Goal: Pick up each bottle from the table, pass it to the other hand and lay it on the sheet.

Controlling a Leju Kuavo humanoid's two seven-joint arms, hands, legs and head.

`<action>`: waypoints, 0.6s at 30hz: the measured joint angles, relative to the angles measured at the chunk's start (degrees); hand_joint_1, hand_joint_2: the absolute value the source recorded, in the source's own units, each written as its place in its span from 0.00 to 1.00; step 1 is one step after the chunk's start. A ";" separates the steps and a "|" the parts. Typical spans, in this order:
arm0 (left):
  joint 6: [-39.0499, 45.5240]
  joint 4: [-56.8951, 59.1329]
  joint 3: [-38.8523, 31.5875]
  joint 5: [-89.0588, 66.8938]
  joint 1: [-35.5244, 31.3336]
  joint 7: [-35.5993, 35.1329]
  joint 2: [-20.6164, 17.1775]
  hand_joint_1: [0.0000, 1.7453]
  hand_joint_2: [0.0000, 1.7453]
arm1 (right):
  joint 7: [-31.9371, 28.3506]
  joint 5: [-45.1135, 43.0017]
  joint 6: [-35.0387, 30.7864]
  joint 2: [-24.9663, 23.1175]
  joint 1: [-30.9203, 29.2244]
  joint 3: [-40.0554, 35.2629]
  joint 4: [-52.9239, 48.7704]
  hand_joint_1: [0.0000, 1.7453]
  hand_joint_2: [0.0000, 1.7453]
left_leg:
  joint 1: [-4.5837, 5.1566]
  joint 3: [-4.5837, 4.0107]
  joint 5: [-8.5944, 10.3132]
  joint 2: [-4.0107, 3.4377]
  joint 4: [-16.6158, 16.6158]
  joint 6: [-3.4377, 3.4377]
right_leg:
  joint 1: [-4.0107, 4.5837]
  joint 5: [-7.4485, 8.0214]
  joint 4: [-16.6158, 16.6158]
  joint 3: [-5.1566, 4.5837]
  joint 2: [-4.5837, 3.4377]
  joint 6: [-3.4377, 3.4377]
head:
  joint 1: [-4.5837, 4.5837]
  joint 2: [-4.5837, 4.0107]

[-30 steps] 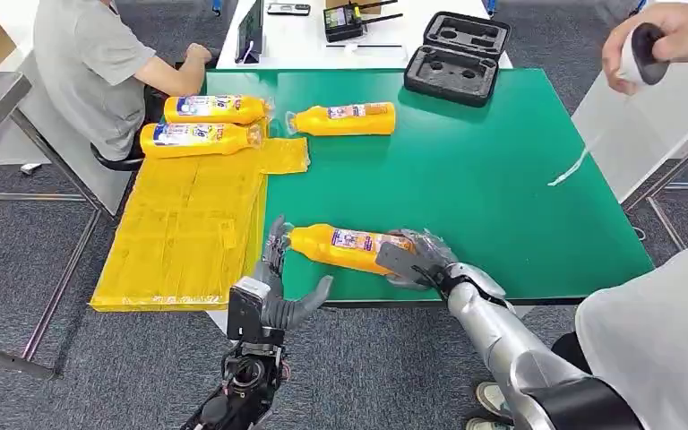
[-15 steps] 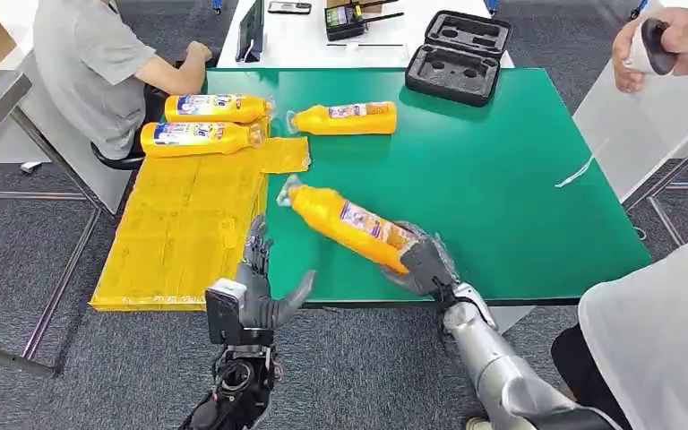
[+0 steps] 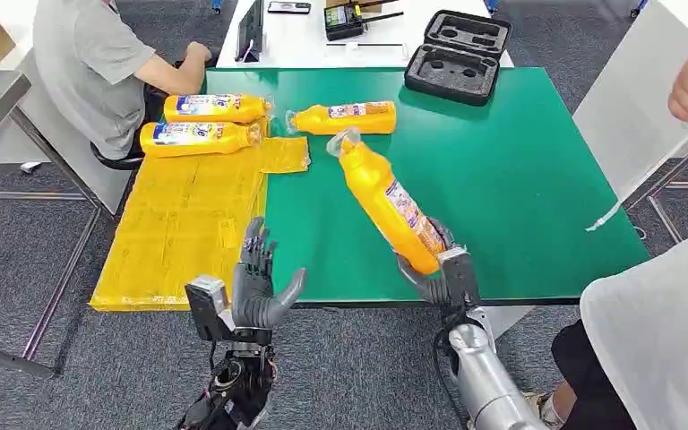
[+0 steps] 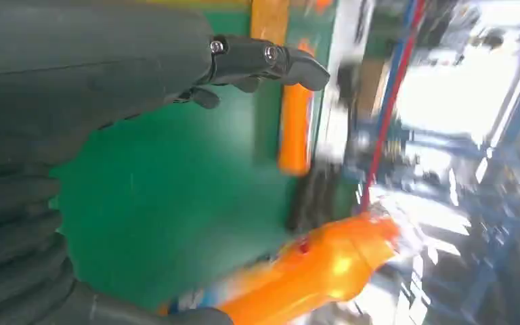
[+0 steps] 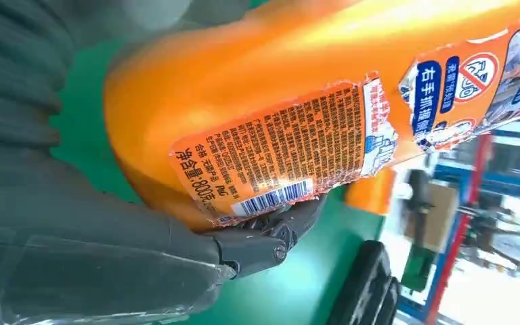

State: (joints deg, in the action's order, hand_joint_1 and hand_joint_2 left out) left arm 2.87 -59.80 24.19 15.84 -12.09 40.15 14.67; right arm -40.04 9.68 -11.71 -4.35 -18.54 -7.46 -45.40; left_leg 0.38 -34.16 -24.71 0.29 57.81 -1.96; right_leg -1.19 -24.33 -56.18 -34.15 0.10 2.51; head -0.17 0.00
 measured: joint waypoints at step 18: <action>-10.56 9.51 -0.63 9.12 -4.30 -0.02 0.96 0.00 1.00 | -0.07 -2.99 3.17 -0.81 4.81 -15.65 -14.40 1.00 1.00 | 0.00 -0.02 0.00 -0.03 -0.01 0.00 | 0.00 0.00 0.00 -0.05 -0.01 0.00 | 0.00 0.00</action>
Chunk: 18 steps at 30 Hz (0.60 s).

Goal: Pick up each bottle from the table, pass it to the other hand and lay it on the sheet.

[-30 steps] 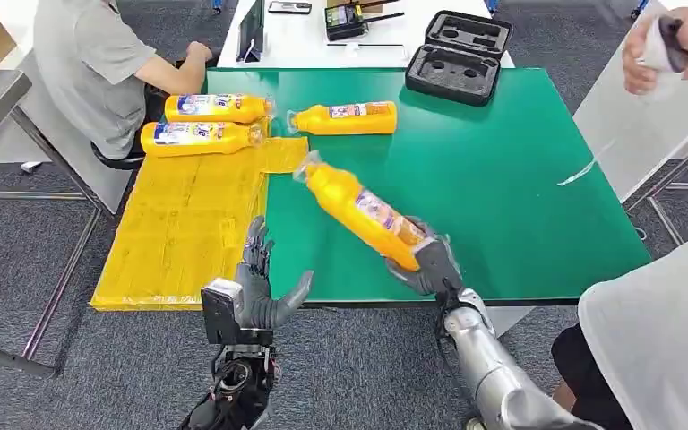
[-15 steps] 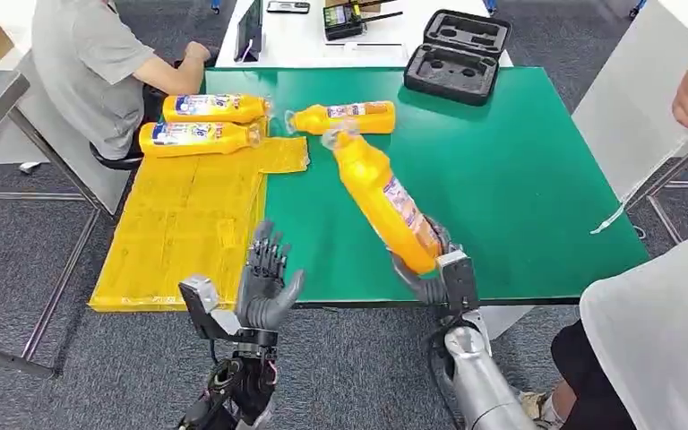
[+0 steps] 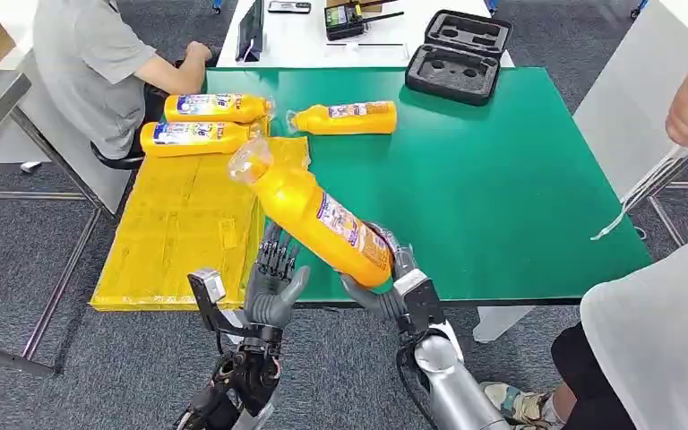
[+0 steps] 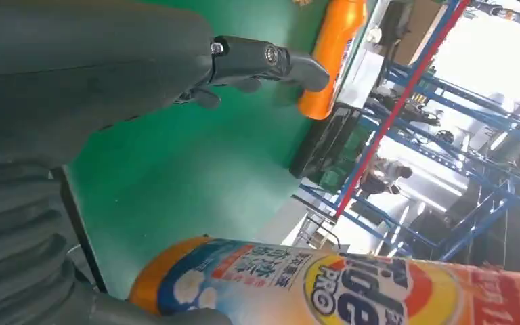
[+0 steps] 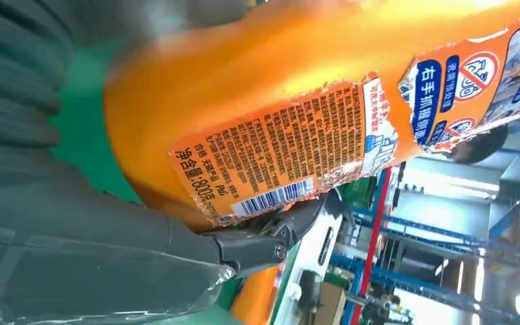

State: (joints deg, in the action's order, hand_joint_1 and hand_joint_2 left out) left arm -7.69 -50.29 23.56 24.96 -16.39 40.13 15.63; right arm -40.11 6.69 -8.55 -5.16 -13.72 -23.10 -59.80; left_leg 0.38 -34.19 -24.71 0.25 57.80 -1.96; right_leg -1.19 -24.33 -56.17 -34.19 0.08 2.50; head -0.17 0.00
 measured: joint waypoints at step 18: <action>-0.70 -0.09 -0.04 0.17 -0.24 0.02 0.00 0.00 1.00 | 0.00 -1.14 1.46 0.00 -0.87 -1.44 1.48 0.99 1.00 | 0.00 -0.02 0.00 0.01 0.00 0.00 | 0.00 0.00 -0.01 0.01 0.00 0.00 | 0.00 0.00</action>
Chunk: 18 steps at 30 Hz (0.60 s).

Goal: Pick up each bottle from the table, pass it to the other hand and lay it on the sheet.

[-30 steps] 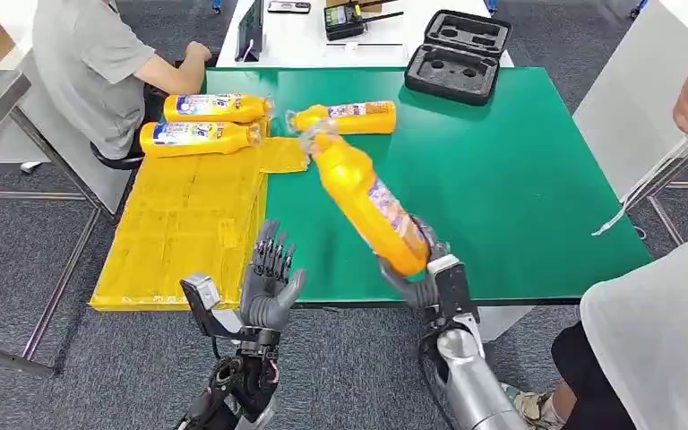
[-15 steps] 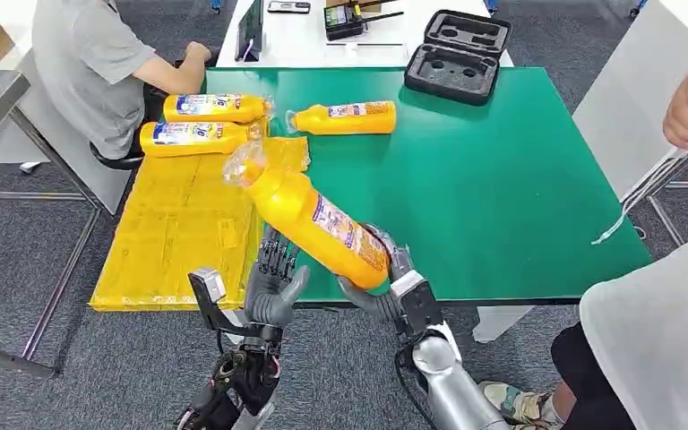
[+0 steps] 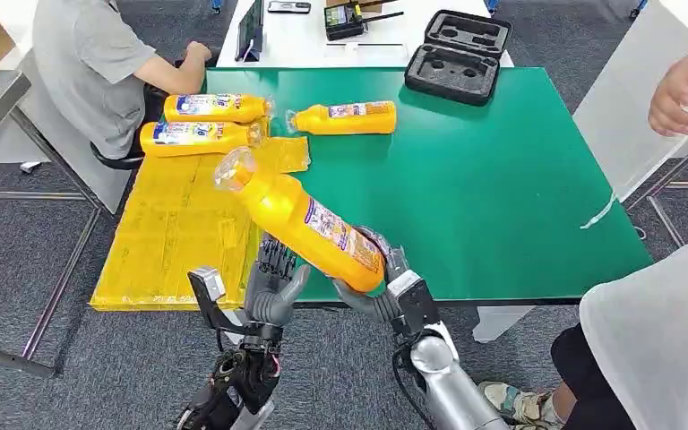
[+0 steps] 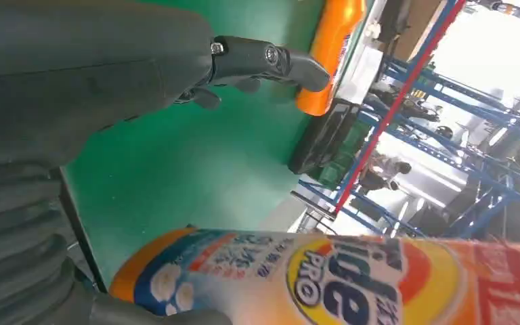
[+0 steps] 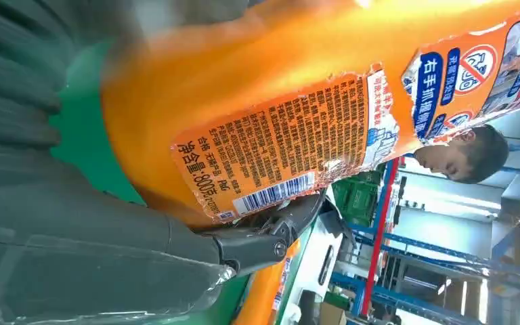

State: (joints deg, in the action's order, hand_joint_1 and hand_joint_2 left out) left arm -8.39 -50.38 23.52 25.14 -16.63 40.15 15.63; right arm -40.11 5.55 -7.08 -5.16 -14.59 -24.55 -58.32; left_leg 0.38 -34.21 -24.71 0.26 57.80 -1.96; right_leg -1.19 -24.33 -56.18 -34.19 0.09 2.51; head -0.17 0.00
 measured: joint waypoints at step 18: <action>-1.46 -3.98 -0.40 -0.44 2.63 0.02 -0.70 0.00 1.00 | 0.00 -0.11 -1.27 1.60 -0.13 0.59 1.86 0.99 1.00 | 0.00 -0.01 0.00 0.00 0.00 0.00 | 0.00 0.00 0.01 -0.02 0.00 0.00 | 0.00 0.00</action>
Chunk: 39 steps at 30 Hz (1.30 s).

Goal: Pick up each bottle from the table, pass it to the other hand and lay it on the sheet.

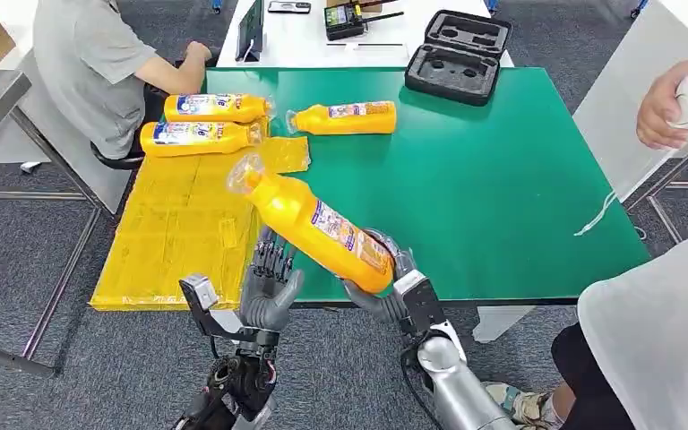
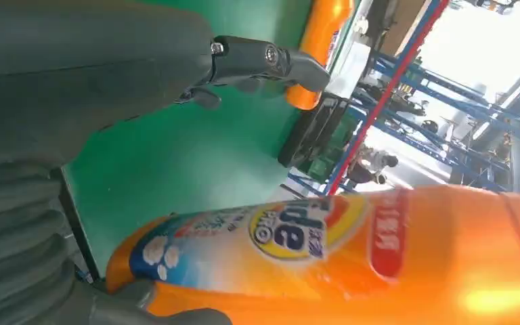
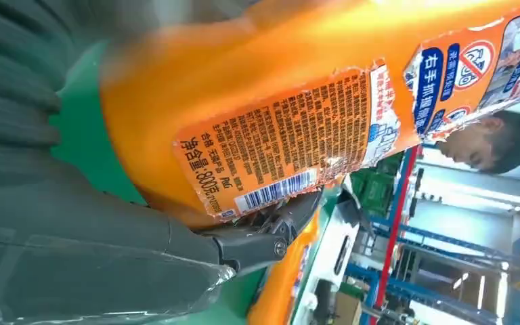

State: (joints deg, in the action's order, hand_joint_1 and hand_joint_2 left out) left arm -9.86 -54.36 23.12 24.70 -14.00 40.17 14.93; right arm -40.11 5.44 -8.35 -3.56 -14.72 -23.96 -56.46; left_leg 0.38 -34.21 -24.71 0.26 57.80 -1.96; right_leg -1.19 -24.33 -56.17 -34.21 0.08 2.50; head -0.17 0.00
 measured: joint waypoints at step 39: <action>-2.62 3.37 0.98 1.01 -2.07 -0.04 0.24 0.00 1.00 | 0.00 1.27 6.12 -0.90 -2.03 -3.21 7.65 0.93 1.00 | 0.00 -0.01 0.00 0.00 0.00 0.00 | 0.00 0.00 0.00 -0.01 0.00 0.00 | 0.00 0.00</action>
State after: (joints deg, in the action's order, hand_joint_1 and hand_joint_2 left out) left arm -12.48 -50.99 24.11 25.70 -16.06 40.13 15.17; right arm -40.11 6.71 -2.23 -4.46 -16.76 -27.17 -48.81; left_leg 0.38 -34.22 -24.71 0.26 57.80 -1.96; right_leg -1.19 -24.33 -56.18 -34.21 0.08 2.50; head -0.17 0.00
